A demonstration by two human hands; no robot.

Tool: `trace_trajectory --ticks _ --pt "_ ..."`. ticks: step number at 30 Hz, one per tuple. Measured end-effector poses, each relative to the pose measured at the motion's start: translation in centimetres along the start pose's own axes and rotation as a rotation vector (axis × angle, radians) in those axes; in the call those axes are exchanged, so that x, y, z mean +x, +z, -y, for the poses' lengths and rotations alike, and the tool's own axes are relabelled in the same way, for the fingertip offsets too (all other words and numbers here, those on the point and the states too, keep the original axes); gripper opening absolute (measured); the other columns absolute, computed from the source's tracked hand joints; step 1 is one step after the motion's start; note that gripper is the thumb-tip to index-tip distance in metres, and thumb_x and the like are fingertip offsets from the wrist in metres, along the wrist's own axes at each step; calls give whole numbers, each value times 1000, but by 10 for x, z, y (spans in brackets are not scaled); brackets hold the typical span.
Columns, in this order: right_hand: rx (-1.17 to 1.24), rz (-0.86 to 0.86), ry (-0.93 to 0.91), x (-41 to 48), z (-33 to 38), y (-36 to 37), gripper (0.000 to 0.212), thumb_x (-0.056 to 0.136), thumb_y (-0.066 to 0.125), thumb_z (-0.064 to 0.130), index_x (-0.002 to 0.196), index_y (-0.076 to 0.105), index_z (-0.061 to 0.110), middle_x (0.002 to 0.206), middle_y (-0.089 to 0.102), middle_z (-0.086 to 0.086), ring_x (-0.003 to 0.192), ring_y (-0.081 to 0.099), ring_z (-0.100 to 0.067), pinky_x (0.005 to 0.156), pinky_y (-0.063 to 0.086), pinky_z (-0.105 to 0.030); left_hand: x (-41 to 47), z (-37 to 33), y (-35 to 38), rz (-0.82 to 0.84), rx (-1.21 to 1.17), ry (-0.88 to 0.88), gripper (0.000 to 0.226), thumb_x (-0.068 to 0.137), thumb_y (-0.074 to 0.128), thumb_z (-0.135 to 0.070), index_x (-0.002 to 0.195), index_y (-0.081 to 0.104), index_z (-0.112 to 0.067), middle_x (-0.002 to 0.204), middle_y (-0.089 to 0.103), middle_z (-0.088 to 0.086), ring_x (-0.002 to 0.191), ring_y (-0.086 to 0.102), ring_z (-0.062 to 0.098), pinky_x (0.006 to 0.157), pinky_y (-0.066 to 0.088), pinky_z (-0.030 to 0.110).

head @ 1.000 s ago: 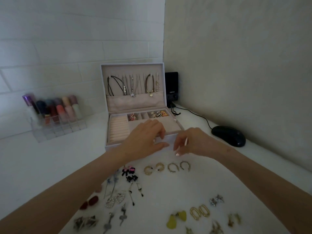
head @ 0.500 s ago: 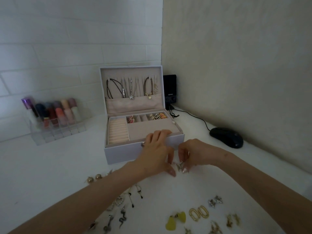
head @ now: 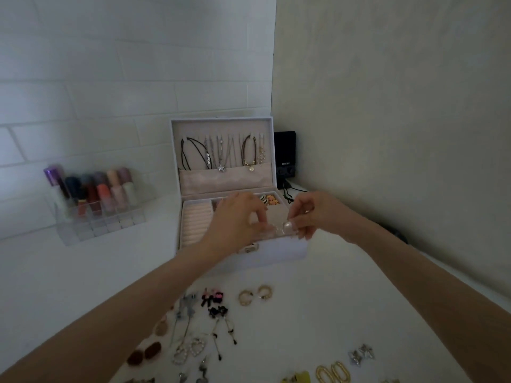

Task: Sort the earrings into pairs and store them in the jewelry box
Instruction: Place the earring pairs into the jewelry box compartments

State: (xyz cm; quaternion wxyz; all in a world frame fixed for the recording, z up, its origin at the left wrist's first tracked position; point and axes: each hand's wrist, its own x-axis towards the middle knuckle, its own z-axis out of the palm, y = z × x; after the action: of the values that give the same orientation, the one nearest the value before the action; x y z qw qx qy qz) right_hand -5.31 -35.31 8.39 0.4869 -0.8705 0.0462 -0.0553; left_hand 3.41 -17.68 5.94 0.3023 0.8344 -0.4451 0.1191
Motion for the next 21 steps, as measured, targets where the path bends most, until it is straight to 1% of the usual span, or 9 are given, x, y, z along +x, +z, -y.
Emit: trace_trajectory --ticks 2,3,5,8,11,14,18,21 --pt "67 -72 -5 14 1 1 11 77 68 -6 78 60 2 61 63 -7 45 59 -11 45 51 -20 13 12 -10 -74 -16 -74 19 75 73 -34 68 57 -25 90 64 -3 91 54 17 82 43 37" --pt "99 -101 -5 21 1 3 12 78 68 -6 78 60 3 62 62 -7 43 59 -9 45 51 -19 21 20 -13 -102 2 -121 18 76 72 -35 70 60 -24 88 64 -3 90 54 16 81 43 36" --pt "149 -147 -10 35 1 8 14 78 67 -6 77 58 5 64 61 -7 42 60 -8 45 50 -18 38 35 -16 -139 83 -207 17 76 71 -38 74 65 -22 88 64 -2 93 54 16 83 43 37" --pt "202 -205 -18 57 -2 18 16 79 66 -7 76 57 6 64 60 -9 42 60 -8 44 51 -19 59 56 -12 -98 241 -276 18 79 68 -37 86 70 -20 99 64 2 105 50 23 88 37 38" --pt "229 -256 -23 77 -5 28 18 80 65 -7 74 56 8 63 59 -10 40 58 -8 43 50 -20 68 67 -5 -59 324 -284 18 83 64 -31 95 70 -19 108 61 5 111 46 25 90 34 37" --pt "224 -307 -6 89 -7 36 15 79 67 -4 76 57 7 64 59 -9 39 57 -8 42 52 -23 73 73 0 -34 366 -262 18 86 62 -28 99 69 -19 111 60 6 112 45 26 91 34 37" --pt "244 -329 22 94 -9 42 13 80 67 -2 79 58 7 68 59 -8 36 55 -8 41 52 -23 80 77 3 -70 305 -260 19 83 64 -30 95 71 -17 107 62 8 108 47 28 89 36 38" --pt "235 -328 15 94 -10 42 12 80 68 0 79 59 8 67 60 -8 37 56 -8 41 52 -23 84 77 6 -99 248 -254 22 81 66 -32 92 71 -14 104 63 7 106 47 29 89 37 39"
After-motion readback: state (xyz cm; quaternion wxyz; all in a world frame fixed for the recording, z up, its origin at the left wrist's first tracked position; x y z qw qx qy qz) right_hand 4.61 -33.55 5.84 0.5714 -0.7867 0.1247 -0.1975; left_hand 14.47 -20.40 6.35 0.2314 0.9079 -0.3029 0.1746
